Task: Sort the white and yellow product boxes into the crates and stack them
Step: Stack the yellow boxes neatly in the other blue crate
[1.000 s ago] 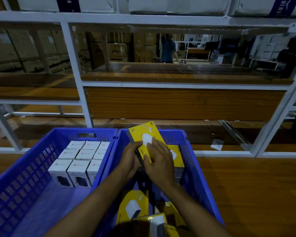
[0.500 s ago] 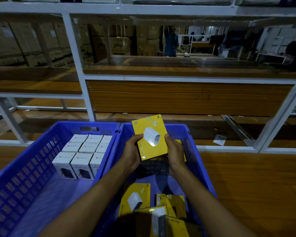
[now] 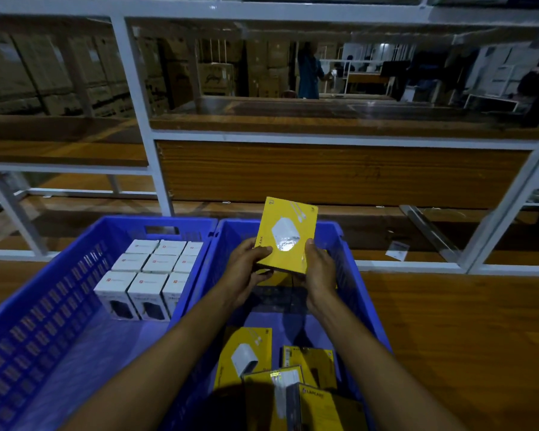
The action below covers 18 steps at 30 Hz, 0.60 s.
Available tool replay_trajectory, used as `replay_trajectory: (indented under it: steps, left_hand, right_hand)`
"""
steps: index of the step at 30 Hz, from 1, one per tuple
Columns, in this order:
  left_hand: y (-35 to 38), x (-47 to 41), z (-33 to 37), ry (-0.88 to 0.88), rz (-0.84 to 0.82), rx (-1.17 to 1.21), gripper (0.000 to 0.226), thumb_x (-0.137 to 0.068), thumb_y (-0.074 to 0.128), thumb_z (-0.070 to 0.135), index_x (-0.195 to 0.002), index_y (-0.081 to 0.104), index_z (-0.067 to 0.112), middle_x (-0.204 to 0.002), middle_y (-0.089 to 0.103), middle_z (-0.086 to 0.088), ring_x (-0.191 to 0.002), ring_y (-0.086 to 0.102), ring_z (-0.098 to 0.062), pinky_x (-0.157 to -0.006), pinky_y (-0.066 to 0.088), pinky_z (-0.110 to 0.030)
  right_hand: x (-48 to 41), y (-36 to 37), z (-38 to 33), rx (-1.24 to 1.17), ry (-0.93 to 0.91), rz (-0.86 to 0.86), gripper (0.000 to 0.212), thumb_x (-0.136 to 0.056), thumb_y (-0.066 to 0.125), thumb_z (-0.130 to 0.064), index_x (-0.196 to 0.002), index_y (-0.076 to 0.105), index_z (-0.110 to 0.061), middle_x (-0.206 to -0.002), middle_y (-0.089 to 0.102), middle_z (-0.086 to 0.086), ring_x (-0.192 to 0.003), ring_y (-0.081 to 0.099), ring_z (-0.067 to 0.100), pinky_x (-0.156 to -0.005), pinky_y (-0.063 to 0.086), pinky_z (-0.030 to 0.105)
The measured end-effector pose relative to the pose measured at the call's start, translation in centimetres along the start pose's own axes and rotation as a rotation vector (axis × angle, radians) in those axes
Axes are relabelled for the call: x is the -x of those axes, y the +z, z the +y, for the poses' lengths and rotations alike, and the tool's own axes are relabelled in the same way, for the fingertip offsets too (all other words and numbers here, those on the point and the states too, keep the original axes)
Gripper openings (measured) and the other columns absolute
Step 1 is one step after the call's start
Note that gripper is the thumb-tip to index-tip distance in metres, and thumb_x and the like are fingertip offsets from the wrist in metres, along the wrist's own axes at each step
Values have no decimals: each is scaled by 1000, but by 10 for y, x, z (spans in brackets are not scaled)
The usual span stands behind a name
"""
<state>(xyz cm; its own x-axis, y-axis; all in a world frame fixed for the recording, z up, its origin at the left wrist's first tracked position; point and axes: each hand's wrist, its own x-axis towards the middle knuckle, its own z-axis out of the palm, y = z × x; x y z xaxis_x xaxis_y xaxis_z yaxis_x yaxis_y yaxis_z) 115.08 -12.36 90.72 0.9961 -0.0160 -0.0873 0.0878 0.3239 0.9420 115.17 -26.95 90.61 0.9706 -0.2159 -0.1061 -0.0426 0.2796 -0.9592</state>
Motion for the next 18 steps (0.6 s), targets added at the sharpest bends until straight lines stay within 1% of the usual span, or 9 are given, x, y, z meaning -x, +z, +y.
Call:
replay_trajectory:
  steps: [2, 4, 5, 7, 9, 11, 14, 16, 18]
  left_hand:
    - [-2, 0, 2, 17, 20, 14, 13, -94, 56, 12, -104, 64, 13, -98, 67, -10, -86, 61, -29, -71, 50, -40]
    - [-5, -2, 3, 26, 26, 14, 9, -92, 56, 12, -98, 63, 13, -93, 62, -12, -83, 59, -29, -71, 48, -39]
    - [-6, -2, 4, 31, 21, 15, 10, -91, 58, 12, -99, 63, 12, -93, 60, -13, -84, 58, -30, -72, 47, -40]
    - [-7, -3, 5, 42, 38, 55, 13, -90, 61, 12, -103, 63, 10, -97, 63, -15, -90, 60, -32, -78, 49, -45]
    - [-8, -4, 9, 59, 115, 130, 17, -92, 61, 12, -108, 64, 8, -105, 69, -15, -97, 64, -32, -86, 51, -52]
    - [-13, -6, 11, 79, 182, 181, 27, -91, 64, 16, -116, 64, 6, -116, 69, -18, -104, 66, -37, -91, 51, -57]
    - [-21, -6, 13, 98, 244, 214, 41, -87, 67, 24, -124, 63, 5, -120, 67, -22, -106, 64, -44, -88, 53, -61]
    - [-25, -5, 16, 118, 242, 200, 47, -85, 68, 26, -127, 61, 6, -119, 68, -21, -104, 65, -44, -84, 55, -57]
    - [-26, -4, 21, 144, 187, 132, 38, -90, 64, 21, -125, 63, 7, -114, 71, -18, -98, 68, -39, -79, 58, -50]
  right_hand:
    - [-3, -4, -4, -23, -27, 20, 33, -102, 49, -42, -89, 69, -19, -92, 72, 11, -88, 67, 33, -73, 55, 46]
    - [-8, -10, -8, -58, -27, 44, 33, -102, 48, -44, -92, 67, -19, -89, 70, 6, -87, 65, 26, -67, 51, 36]
    - [-11, -13, -8, -73, -20, 61, 32, -100, 49, -45, -97, 66, -18, -92, 70, 5, -91, 65, 24, -66, 50, 32]
    - [-16, -17, -7, -83, -9, 93, 35, -95, 58, -48, -115, 62, -20, -107, 71, 4, -99, 67, 24, -67, 52, 33]
    - [-16, -18, -7, -57, 21, 72, 40, -92, 66, -41, -126, 56, -24, -113, 69, 6, -96, 69, 26, -68, 53, 35]
    - [-15, -20, -8, -11, 28, -13, 38, -91, 70, -29, -125, 54, -26, -110, 70, 8, -89, 69, 26, -64, 50, 34]
    - [-10, -19, -9, 94, 38, -202, 22, -93, 66, -19, -114, 64, -17, -99, 72, 5, -82, 66, 21, -56, 49, 27]
    - [-8, -15, -6, 166, 41, -262, 14, -92, 67, -25, -102, 68, -15, -91, 72, 0, -81, 66, 19, -57, 52, 26]
    - [-5, -10, -3, 194, 16, -234, 38, -83, 74, -44, -104, 69, -13, -95, 74, 1, -89, 69, 23, -70, 56, 33]
